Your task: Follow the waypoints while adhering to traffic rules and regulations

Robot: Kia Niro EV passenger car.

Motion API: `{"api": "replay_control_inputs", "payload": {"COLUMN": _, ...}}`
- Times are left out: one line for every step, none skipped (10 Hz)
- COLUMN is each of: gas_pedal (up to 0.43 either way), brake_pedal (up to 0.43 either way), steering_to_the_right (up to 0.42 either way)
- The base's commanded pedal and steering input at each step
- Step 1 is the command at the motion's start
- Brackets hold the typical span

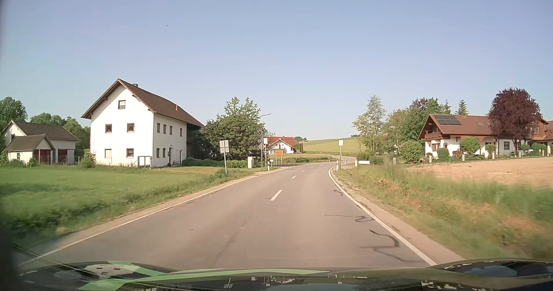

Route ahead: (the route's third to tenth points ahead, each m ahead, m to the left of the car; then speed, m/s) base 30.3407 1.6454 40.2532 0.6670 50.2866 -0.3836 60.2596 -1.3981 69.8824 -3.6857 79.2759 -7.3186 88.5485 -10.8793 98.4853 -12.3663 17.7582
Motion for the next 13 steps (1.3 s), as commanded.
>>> {"api": "replay_control_inputs", "payload": {"gas_pedal": 0.028, "brake_pedal": 0.0, "steering_to_the_right": 0.012}}
{"api": "replay_control_inputs", "payload": {"gas_pedal": 0.028, "brake_pedal": 0.0, "steering_to_the_right": 0.014}}
{"api": "replay_control_inputs", "payload": {"gas_pedal": 0.039, "brake_pedal": 0.0, "steering_to_the_right": 0.016}}
{"api": "replay_control_inputs", "payload": {"gas_pedal": 0.047, "brake_pedal": 0.0, "steering_to_the_right": 0.016}}
{"api": "replay_control_inputs", "payload": {"gas_pedal": 0.059, "brake_pedal": 0.0, "steering_to_the_right": 0.017}}
{"api": "replay_control_inputs", "payload": {"gas_pedal": 0.067, "brake_pedal": 0.0, "steering_to_the_right": 0.016}}
{"api": "replay_control_inputs", "payload": {"gas_pedal": 0.079, "brake_pedal": 0.0, "steering_to_the_right": 0.017}}
{"api": "replay_control_inputs", "payload": {"gas_pedal": 0.079, "brake_pedal": 0.0, "steering_to_the_right": 0.016}}
{"api": "replay_control_inputs", "payload": {"gas_pedal": 0.079, "brake_pedal": 0.0, "steering_to_the_right": 0.016}}
{"api": "replay_control_inputs", "payload": {"gas_pedal": 0.079, "brake_pedal": 0.0, "steering_to_the_right": 0.017}}
{"api": "replay_control_inputs", "payload": {"gas_pedal": 0.059, "brake_pedal": 0.0, "steering_to_the_right": 0.017}}
{"api": "replay_control_inputs", "payload": {"gas_pedal": 0.047, "brake_pedal": 0.0, "steering_to_the_right": 0.017}}
{"api": "replay_control_inputs", "payload": {"gas_pedal": 0.039, "brake_pedal": 0.0, "steering_to_the_right": 0.016}}
